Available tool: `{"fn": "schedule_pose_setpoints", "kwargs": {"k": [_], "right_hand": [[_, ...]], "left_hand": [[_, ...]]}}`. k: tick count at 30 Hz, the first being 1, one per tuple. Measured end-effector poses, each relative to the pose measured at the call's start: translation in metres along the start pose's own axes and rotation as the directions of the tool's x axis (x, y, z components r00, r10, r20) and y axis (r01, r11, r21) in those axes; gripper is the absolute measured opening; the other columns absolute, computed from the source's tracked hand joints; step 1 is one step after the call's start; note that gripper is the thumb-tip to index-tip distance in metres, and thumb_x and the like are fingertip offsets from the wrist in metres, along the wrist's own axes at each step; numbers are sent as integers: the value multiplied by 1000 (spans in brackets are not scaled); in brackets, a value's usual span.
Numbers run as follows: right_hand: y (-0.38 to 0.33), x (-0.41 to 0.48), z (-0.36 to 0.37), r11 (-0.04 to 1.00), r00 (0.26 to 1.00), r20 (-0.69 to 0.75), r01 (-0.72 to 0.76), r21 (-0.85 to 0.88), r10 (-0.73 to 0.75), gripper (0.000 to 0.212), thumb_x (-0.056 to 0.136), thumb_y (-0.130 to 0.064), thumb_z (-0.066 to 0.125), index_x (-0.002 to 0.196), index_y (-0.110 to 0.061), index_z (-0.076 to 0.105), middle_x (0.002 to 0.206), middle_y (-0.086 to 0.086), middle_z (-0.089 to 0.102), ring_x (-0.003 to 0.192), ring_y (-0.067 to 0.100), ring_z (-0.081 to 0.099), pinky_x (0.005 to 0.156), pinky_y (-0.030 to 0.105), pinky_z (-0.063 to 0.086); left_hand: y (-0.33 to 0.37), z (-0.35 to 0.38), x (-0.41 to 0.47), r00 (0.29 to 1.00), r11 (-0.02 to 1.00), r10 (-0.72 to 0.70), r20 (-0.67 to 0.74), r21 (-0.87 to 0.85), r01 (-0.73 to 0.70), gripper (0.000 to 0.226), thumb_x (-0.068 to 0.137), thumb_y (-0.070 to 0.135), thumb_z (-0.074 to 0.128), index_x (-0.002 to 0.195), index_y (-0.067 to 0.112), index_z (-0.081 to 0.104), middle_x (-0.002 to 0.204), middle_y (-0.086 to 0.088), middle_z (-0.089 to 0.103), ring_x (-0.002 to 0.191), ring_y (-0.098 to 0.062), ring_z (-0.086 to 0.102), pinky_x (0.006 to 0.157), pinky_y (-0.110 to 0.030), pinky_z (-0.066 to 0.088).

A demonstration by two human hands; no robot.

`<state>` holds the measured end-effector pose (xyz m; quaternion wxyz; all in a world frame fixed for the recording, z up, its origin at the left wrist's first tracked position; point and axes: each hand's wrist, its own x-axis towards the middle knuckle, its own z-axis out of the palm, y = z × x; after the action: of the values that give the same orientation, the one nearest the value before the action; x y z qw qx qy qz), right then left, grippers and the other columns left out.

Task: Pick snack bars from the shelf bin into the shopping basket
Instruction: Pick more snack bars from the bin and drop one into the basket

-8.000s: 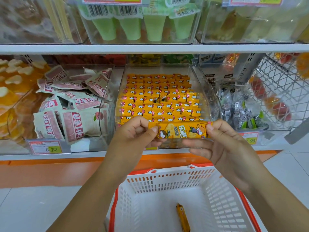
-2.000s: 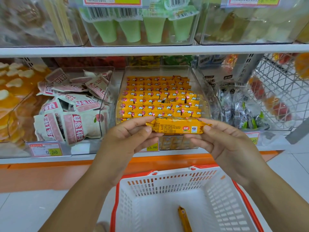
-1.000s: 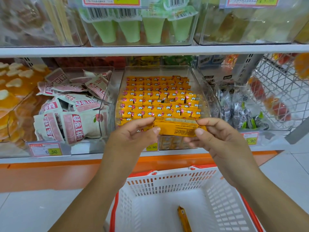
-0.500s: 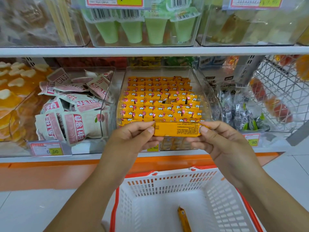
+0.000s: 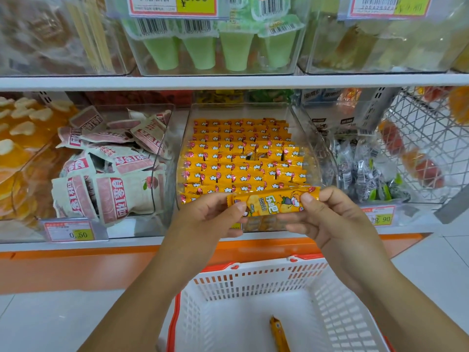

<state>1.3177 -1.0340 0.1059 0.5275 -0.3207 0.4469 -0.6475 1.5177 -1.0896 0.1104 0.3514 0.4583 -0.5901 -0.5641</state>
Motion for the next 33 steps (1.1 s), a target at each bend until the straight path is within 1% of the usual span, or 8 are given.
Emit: {"fn": "schedule_pose_setpoints", "kwargs": {"k": [4,7,12,16,19,24,30,33], "right_hand": [[5,6,3,996,998,-1,-55,75,55,58,59,-32,87,98,-8,51,83,23,61,85,41,72,62,30,59],[2,17,5,1000,999,-32,-22,-11,22,85,49,-41,94,111,2,53,98,23,68,91,41,71,68,30,59],[-22,56,16,939,980,-99,136,-316,-176,21,82,-13,70,99,-11,57,85,1,75,80,21,74,69,21,56],[-38,97,27,692,946,1,239,-681,-325,24,86,-15,73,92,-29,54,83,-20,70,75,-4,66,64,11,48],[-41,127,30,396,971,79,166,-903,-226,22,84,-25,76,90,-34,57,85,-15,64,78,5,62,62,21,50],[-30,163,40,231,986,163,165,-959,-28,4,88,-25,72,86,-24,68,78,-16,61,63,-9,57,47,6,36],[-12,186,50,-76,969,180,195,-978,171,17,93,-25,66,108,-20,70,115,-2,67,91,8,58,74,18,39],[-32,190,52,-36,963,158,170,-985,220,25,94,-21,64,116,-28,69,113,-6,70,90,6,65,77,17,46]], "left_hand": [[1,2,10,999,1000,-10,-42,12,11,11,93,24,62,102,22,69,86,5,76,83,-12,74,76,-26,59],[3,2,20,997,996,38,-69,89,-32,24,90,31,63,114,34,65,92,16,74,88,-2,70,79,-22,57],[2,-1,47,944,785,308,-119,593,-182,39,95,43,57,134,42,54,118,33,51,108,13,43,95,-11,34],[-10,-9,73,925,540,380,10,810,-230,55,94,54,34,139,31,53,145,11,50,133,-7,42,110,-28,27],[-23,-9,82,947,421,305,99,878,-227,60,94,56,22,141,32,50,153,9,41,145,-13,32,115,-35,19],[-30,-10,87,934,385,337,118,888,-251,51,96,50,29,134,31,58,148,8,49,141,-13,39,113,-35,18],[-30,-10,90,926,410,356,129,869,-278,52,94,49,31,133,29,59,147,6,51,140,-14,41,113,-35,20],[-25,-9,95,932,412,330,147,866,-283,60,92,51,26,141,28,51,151,7,45,144,-11,34,116,-33,13]]}}
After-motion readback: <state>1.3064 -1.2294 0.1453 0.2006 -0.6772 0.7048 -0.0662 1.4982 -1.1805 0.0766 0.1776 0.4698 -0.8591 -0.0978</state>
